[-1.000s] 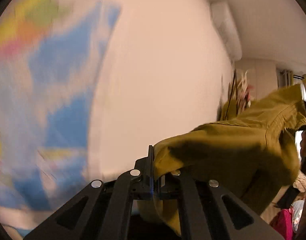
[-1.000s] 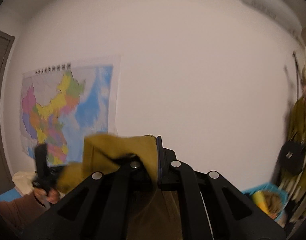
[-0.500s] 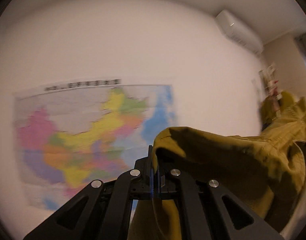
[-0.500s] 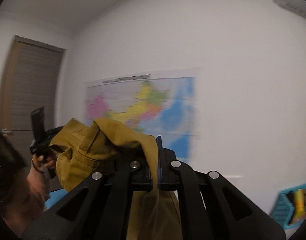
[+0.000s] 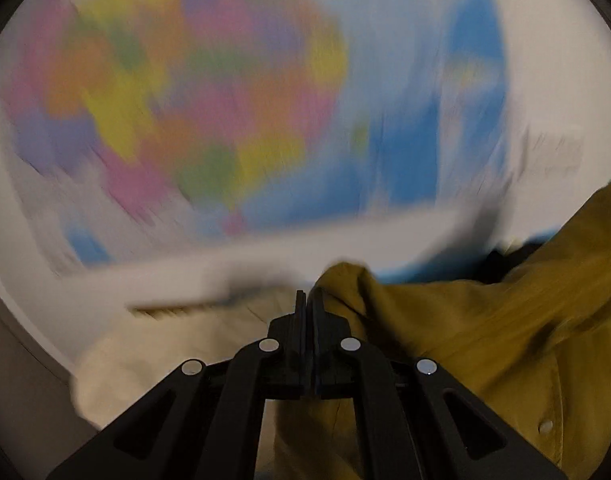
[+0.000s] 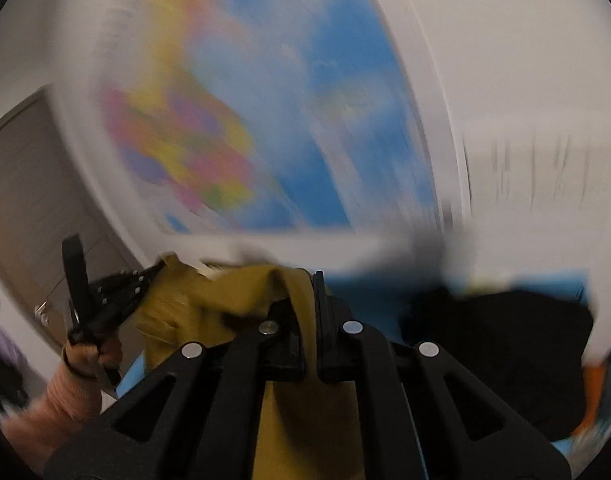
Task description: Fold large clothes
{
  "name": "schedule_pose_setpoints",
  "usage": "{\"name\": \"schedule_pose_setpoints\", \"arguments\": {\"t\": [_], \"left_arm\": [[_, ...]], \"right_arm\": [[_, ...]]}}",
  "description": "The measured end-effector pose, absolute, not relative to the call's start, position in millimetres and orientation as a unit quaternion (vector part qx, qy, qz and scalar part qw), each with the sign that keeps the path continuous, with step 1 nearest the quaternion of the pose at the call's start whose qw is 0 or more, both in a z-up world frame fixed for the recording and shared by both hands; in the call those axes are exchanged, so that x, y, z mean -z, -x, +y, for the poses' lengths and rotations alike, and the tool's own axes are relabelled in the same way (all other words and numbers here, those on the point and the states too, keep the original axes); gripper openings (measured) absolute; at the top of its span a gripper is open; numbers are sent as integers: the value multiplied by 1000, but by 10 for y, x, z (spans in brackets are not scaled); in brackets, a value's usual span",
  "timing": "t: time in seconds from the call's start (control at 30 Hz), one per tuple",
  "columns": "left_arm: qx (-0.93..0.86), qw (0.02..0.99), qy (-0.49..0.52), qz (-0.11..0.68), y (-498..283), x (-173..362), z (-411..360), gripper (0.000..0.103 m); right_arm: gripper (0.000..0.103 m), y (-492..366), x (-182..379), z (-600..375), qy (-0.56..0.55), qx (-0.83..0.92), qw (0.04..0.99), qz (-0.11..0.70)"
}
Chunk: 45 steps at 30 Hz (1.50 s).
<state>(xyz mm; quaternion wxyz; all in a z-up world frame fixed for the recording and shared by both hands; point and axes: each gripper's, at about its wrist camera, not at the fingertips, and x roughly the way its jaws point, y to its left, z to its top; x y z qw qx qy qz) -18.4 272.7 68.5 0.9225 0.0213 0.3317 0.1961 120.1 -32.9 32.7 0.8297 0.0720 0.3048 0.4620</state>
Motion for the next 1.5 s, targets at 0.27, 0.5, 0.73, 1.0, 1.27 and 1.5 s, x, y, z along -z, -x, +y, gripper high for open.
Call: {"name": "schedule_pose_setpoints", "arguments": {"t": [0.27, 0.5, 0.73, 1.0, 1.27, 1.5], "left_arm": [[-178, 890, 18, 419, -376, 153, 3202, 2], [-51, 918, -67, 388, -4, -104, 2677, 52], [36, 882, -141, 447, 117, 265, 1944, 65], [-19, 864, -79, 498, -122, 487, 2257, 3], [-76, 904, 78, 413, -237, -238, 3087, 2], [-55, 906, -14, 420, -33, -78, 2785, 30]], "right_arm": [[25, -2032, 608, -10, -30, -363, 846, 389], [57, -1113, 160, -121, 212, -345, 884, 234], [53, -945, 645, 209, 207, -435, 797, 364], [6, -1543, 502, 221, 3, -496, 781, 380], [9, -2382, 411, 222, -164, -429, 812, 361], [47, -2062, 445, 211, -98, -408, 850, 320]]}}
